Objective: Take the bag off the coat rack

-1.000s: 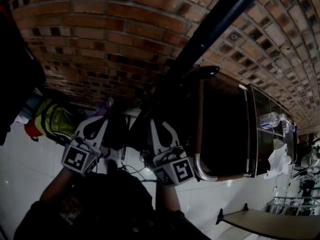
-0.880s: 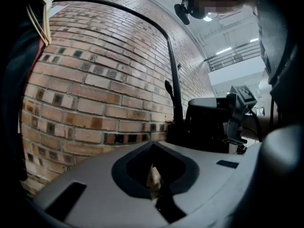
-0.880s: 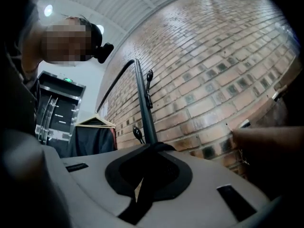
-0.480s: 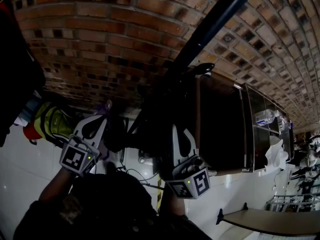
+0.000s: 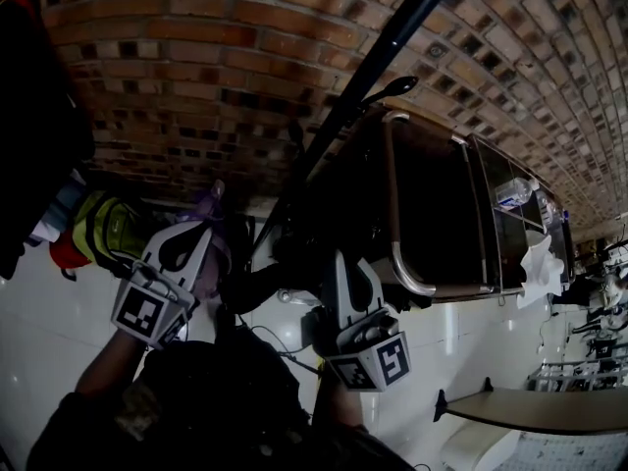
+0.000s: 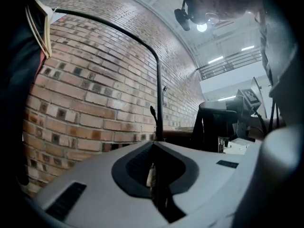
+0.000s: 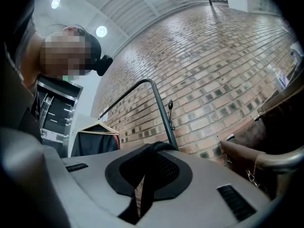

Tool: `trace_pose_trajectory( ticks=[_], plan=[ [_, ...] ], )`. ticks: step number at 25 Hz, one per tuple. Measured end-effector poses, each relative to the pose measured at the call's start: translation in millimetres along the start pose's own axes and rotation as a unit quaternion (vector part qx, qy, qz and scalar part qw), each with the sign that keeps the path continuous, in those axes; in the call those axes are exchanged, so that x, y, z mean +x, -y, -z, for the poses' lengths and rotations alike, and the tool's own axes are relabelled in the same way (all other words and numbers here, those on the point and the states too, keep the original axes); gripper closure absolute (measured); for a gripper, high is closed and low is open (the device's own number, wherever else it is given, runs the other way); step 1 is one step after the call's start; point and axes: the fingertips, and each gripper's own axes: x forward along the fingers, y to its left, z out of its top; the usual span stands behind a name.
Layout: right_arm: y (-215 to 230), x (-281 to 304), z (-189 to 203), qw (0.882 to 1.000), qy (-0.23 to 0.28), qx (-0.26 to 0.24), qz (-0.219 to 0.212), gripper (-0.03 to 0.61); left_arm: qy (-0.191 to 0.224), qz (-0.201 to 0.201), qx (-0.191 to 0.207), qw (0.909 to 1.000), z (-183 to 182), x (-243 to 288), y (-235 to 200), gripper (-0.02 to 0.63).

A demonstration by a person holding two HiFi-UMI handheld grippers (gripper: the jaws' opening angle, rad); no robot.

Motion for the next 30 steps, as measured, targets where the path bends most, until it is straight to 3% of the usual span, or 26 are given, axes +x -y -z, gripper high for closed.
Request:
trace_pose_trajectory(
  ticks=[5, 11, 18, 24, 30],
  plan=[
    [-62, -38, 11, 0.999, -0.001, 0.032, -0.012, 0.568, 0.015, 0.009, 0.023, 0.9996, -13, -68, 15, 0.574],
    [-139, -97, 24, 0.997, 0.009, 0.071, -0.001, 0.568, 0.012, 0.017, 0.020, 0.9996, -9, -167, 36, 0.574],
    [-232, -150, 31, 0.997, 0.009, 0.079, 0.005, 0.568, 0.009, 0.027, -0.006, 0.9996, -12, -271, 53, 0.574],
    [-298, -171, 41, 0.998, -0.016, 0.065, 0.002, 0.569, 0.010, 0.045, -0.010, 0.9989, -15, -321, 64, 0.574],
    [-326, -188, 44, 0.997, -0.027, 0.078, -0.003, 0.569, 0.018, 0.056, -0.010, 0.9982, -27, -340, 76, 0.574]
  ],
)
